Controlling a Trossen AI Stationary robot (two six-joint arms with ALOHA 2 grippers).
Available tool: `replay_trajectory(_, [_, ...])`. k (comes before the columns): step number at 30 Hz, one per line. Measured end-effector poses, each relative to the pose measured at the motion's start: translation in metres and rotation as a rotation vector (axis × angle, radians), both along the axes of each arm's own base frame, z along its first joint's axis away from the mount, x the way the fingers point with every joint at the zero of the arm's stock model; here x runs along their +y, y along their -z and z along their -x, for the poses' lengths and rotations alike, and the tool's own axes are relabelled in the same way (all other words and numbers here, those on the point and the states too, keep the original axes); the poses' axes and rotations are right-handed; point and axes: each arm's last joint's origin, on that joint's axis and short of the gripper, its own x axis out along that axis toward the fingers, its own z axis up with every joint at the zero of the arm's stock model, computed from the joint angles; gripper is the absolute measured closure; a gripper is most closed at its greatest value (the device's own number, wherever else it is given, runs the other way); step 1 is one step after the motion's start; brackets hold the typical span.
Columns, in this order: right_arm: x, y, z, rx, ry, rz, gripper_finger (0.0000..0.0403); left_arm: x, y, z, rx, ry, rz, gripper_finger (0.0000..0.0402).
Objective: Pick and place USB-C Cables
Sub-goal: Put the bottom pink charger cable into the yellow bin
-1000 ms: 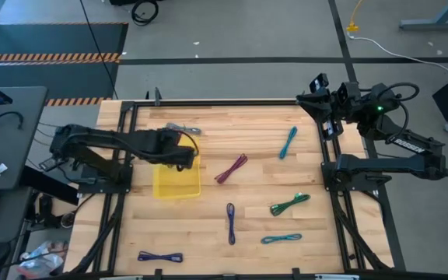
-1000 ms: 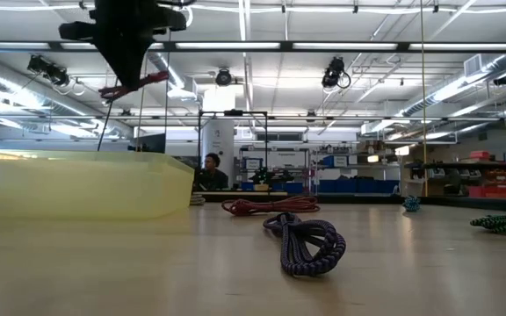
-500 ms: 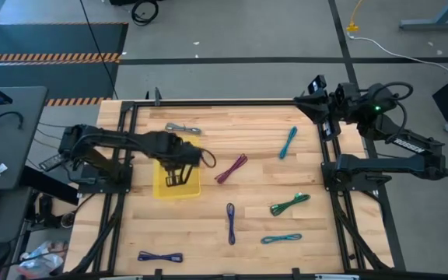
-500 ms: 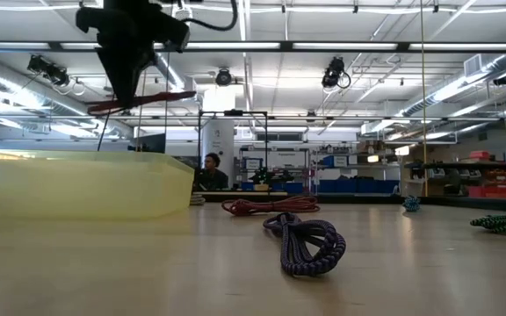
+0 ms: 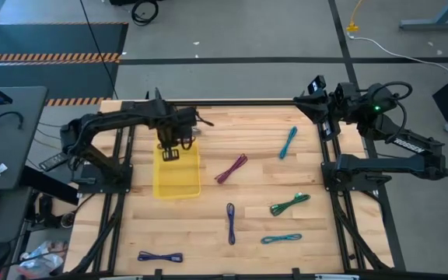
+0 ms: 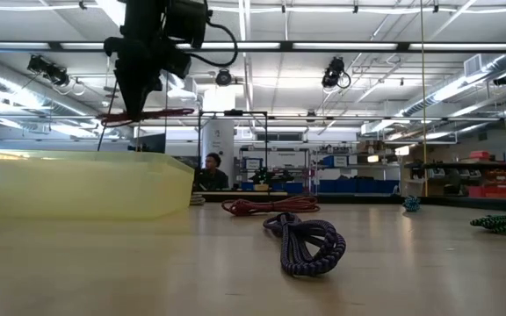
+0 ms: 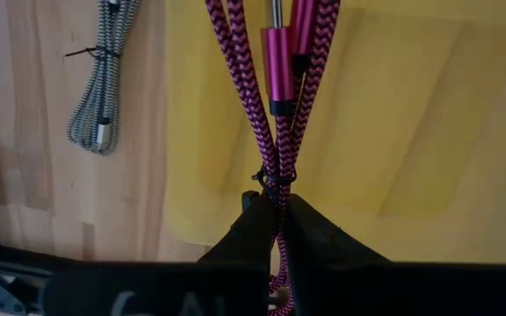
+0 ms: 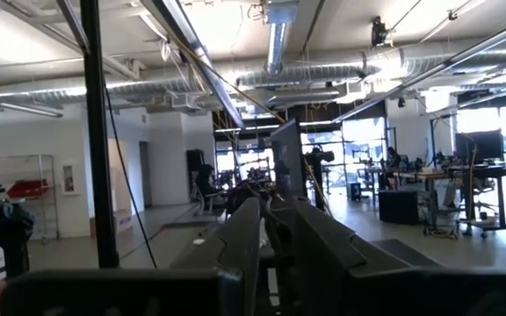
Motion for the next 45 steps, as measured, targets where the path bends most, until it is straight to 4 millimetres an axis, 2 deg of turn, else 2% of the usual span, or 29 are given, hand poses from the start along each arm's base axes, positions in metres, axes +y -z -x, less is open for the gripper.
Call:
replay_trajectory(5, [0.000, 0.000, 0.000, -0.003, 0.016, -0.004, 0.0329, 0.007, 0.009, 0.000, 0.023, 0.061, 0.013, 0.0385])
replay_trajectory(13, [0.000, 0.000, 0.000, -0.003, 0.015, -0.006, 0.0329, 0.002, 0.068, 0.015, 0.097, 0.071, 0.073, 0.0385])
replay_trajectory(16, [-0.001, 0.000, 0.000, -0.002, 0.015, -0.006, 0.0329, 0.003, 0.080, 0.012, 0.037, 0.071, 0.045, 0.0385])
replay_trajectory(21, [-0.001, 0.000, 0.000, -0.006, 0.037, -0.015, 0.0329, 0.006, 0.089, 0.006, -0.040, 0.098, -0.025, 0.0385])
replay_trajectory(26, [-0.001, 0.000, 0.000, -0.007, 0.040, -0.016, 0.0329, 0.009, 0.099, 0.012, -0.012, 0.176, -0.025, 0.0385])
replay_trajectory(34, [-0.001, 0.000, 0.000, -0.007, 0.032, -0.034, 0.0329, 0.017, 0.117, 0.028, 0.025, 0.100, -0.009, 0.0385])
replay_trajectory(40, [-0.001, 0.000, 0.000, -0.007, 0.032, -0.034, 0.0329, 0.025, 0.116, 0.024, -0.037, 0.081, -0.043, 0.0385])
replay_trajectory(45, [-0.001, 0.000, 0.000, -0.007, 0.032, -0.034, 0.0329, 0.025, 0.125, 0.022, -0.001, 0.128, -0.025, 0.0385])
